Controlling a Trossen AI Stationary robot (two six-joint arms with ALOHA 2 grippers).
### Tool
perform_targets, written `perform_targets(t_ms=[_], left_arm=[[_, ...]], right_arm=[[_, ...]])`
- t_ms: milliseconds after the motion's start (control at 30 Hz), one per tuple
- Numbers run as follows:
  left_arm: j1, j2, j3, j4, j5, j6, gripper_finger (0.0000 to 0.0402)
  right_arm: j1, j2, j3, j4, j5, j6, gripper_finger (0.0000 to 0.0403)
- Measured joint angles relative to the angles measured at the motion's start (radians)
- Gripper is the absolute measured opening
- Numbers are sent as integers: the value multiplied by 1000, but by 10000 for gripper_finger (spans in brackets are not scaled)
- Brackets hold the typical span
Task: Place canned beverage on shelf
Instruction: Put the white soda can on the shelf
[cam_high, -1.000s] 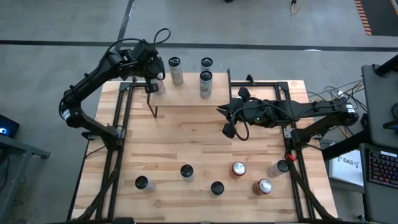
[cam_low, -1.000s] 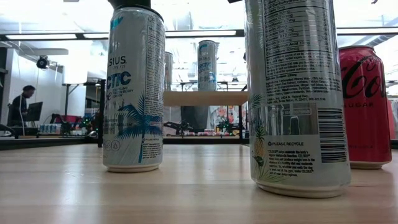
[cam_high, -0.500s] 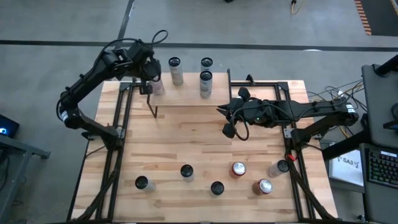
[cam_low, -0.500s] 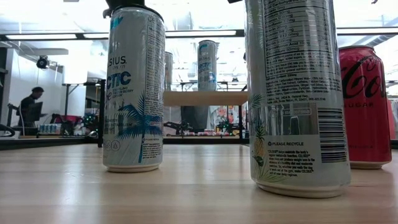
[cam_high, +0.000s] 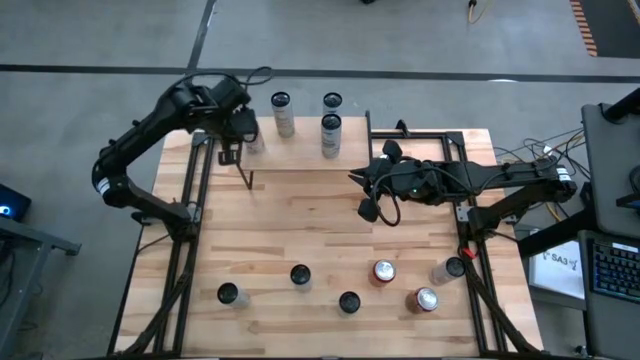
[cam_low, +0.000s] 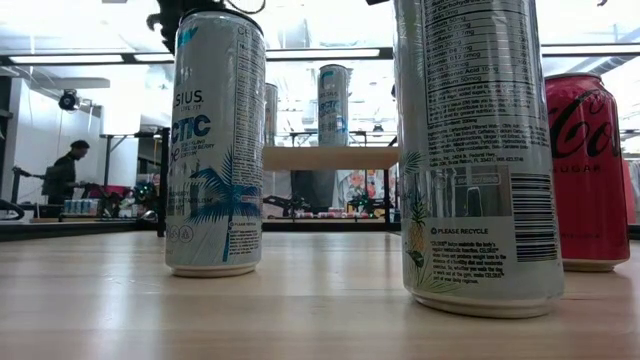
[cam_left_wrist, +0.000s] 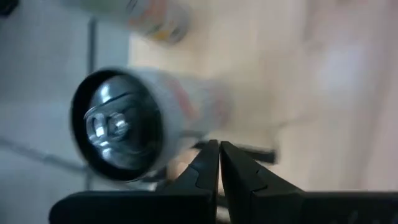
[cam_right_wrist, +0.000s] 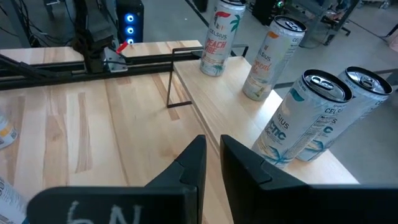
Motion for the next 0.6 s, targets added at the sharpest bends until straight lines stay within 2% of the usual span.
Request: perform_targets(t_ms=[100, 600], left_arm=[[14, 1, -26, 28, -64, 13, 0], [111, -1, -24, 93, -77, -46, 0]], right_arm=[[0, 0, 0, 0, 0, 0, 38], [0, 0, -6, -3, 0, -2, 38]])
